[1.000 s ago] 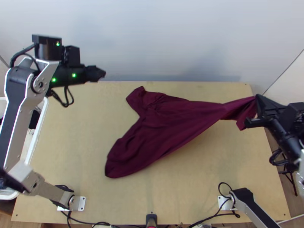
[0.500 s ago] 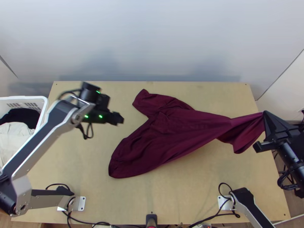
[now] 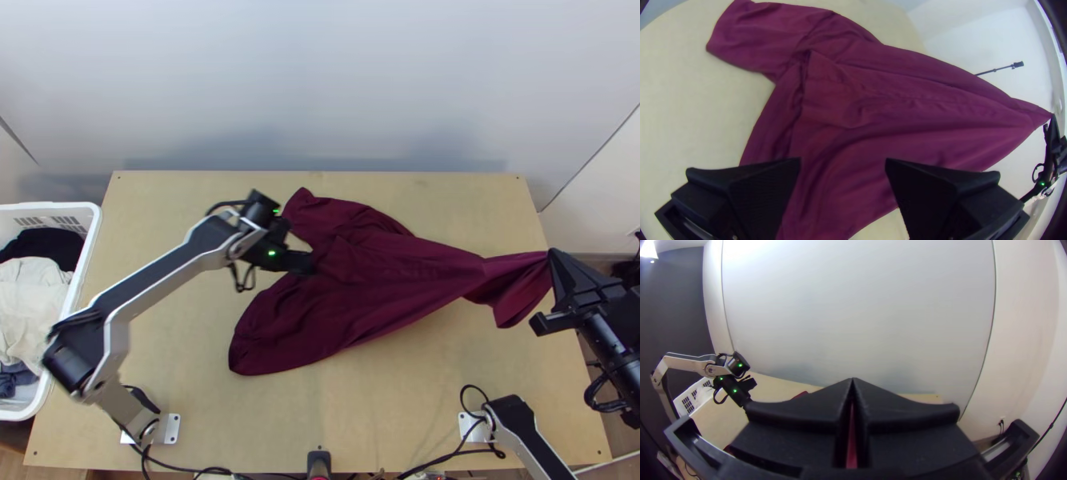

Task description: Fold the t-shirt

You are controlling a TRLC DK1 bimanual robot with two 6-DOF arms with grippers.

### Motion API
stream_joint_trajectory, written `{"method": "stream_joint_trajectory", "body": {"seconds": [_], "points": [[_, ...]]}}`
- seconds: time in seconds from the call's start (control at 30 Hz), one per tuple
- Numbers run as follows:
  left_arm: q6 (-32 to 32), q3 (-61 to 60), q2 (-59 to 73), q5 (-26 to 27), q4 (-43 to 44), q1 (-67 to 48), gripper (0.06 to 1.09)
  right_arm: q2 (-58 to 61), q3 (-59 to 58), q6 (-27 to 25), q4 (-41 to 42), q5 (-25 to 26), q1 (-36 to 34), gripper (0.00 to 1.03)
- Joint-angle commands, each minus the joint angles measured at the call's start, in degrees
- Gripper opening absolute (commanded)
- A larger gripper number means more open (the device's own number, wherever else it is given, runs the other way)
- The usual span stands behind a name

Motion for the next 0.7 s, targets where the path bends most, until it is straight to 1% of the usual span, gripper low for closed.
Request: {"method": "stream_joint_trajectory", "body": {"seconds": [0.0, 0.1, 0.17, 0.37, 0.5, 0.57, 0.67], "points": [[-1.6, 9.4, 11.5, 1.2, 2.9, -4.5, 0.98, -0.6, 0.0, -0.5, -2.0, 0.0, 0.2, 0.03], [-1.8, 14.4, 15.7, 1.0, 3.6, -4.3, 1.00, -0.6, 0.0, -0.5, -2.5, 0.0, 0.2, 0.03], [-2.2, 17.3, 18.5, -0.3, 4.2, -4.0, 1.00, -0.6, 0.0, -0.4, -2.8, 0.0, 0.2, 0.03], [-0.2, 22.7, 25.7, -8.8, 6.2, -3.3, 1.00, -0.6, 0.6, -0.4, -4.5, 0.0, 0.2, 0.03], [3.0, 25.9, 30.0, -11.7, 5.8, -2.9, 1.00, -0.3, 0.6, -0.4, -5.3, 0.0, 0.1, 0.03], [3.3, 28.0, 32.4, -15.2, 5.3, -2.9, 1.00, 0.0, 0.8, -0.3, -5.4, 0.0, 0.0, 0.03], [3.7, 30.2, 34.5, -17.0, 4.3, -3.0, 1.00, 0.5, 1.2, -0.3, -5.7, 0.0, -0.1, 0.03]]}}
